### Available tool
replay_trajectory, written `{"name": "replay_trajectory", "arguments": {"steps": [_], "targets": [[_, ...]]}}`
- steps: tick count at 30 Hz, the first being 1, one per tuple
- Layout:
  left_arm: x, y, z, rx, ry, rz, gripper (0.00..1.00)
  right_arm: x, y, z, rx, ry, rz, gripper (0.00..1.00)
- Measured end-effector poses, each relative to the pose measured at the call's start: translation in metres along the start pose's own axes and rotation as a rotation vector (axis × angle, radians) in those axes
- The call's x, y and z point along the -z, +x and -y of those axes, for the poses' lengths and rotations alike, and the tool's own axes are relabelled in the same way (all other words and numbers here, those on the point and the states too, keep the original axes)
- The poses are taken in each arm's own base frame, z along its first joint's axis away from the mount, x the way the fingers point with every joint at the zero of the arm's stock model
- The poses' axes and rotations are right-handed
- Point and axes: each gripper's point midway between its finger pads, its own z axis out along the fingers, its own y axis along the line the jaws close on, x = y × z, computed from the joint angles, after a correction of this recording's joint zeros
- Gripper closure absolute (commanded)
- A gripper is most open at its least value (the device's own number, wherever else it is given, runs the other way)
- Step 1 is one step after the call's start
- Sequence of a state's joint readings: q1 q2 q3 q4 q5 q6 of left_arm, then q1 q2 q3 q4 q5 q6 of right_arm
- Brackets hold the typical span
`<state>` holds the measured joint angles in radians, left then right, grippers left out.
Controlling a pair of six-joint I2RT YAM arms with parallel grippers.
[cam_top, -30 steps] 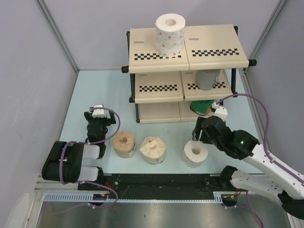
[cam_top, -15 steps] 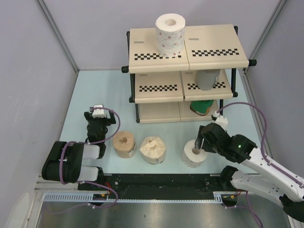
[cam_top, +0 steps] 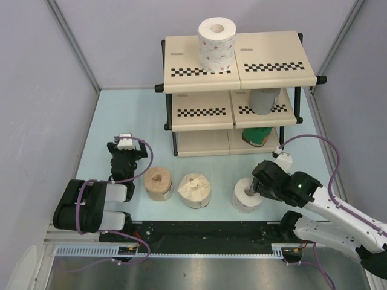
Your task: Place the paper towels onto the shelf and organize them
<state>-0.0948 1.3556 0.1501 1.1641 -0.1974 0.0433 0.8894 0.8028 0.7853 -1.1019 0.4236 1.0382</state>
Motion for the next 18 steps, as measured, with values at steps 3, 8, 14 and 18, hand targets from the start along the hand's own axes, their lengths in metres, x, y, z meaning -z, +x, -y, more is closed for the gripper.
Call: {"name": "replay_trajectory", "arguments": {"steps": [3, 8, 14, 18], "targets": [[0.000, 0.000, 0.000, 0.000, 0.000, 0.000, 0.00, 0.001, 0.002, 0.003, -0.016, 0.000, 0.002, 0.33], [0.000, 0.000, 0.000, 0.000, 0.000, 0.000, 0.00, -0.004, 0.008, 0.004, -0.027, 0.003, -0.004, 0.34], [0.000, 0.000, 0.000, 0.000, 0.000, 0.000, 0.00, -0.015, 0.018, 0.001, -0.013, 0.011, -0.025, 0.36], [0.000, 0.000, 0.000, 0.000, 0.000, 0.000, 0.00, -0.024, 0.028, 0.002, -0.001, 0.024, -0.045, 0.40]]}}
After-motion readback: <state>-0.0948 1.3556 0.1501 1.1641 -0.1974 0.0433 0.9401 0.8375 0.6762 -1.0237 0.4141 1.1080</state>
